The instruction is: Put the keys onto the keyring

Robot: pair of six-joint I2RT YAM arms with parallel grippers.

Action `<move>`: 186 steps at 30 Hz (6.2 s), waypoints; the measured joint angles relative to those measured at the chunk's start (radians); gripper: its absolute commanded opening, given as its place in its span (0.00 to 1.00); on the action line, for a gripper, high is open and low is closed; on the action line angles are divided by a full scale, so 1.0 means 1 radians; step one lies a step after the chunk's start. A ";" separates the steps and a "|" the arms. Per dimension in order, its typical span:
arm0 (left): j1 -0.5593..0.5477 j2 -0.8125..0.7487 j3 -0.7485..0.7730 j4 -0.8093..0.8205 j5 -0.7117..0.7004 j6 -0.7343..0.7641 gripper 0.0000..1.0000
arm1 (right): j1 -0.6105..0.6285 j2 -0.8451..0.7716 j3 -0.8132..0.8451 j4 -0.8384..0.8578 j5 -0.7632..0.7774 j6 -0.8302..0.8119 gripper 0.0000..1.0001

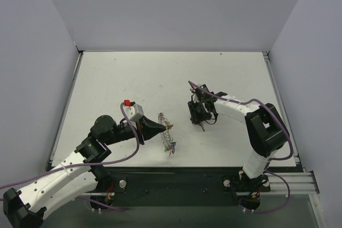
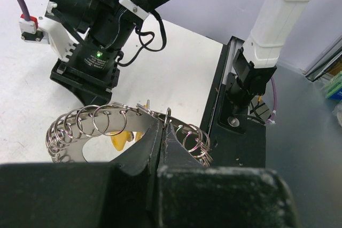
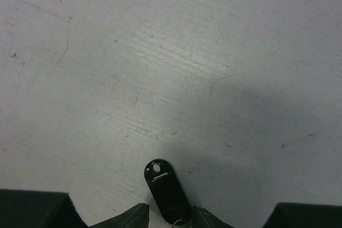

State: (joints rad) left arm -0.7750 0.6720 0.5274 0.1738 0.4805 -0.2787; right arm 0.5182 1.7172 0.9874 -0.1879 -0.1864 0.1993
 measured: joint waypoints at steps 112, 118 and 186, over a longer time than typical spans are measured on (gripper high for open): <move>-0.010 0.033 0.287 -0.454 -0.031 0.378 0.00 | 0.185 -0.592 -0.071 0.515 -0.849 0.271 0.00; 0.001 0.025 0.277 -0.455 -0.051 0.377 0.00 | 0.216 -0.559 -0.060 0.512 -0.829 0.272 0.00; 0.084 0.084 0.275 -0.445 0.054 0.316 0.00 | 0.303 -0.503 0.087 0.237 -0.557 -0.015 0.00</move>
State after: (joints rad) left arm -0.6914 0.7555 0.8024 -0.2714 0.5343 0.0372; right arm 0.8207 1.2144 1.0740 0.0490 -0.7433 0.1844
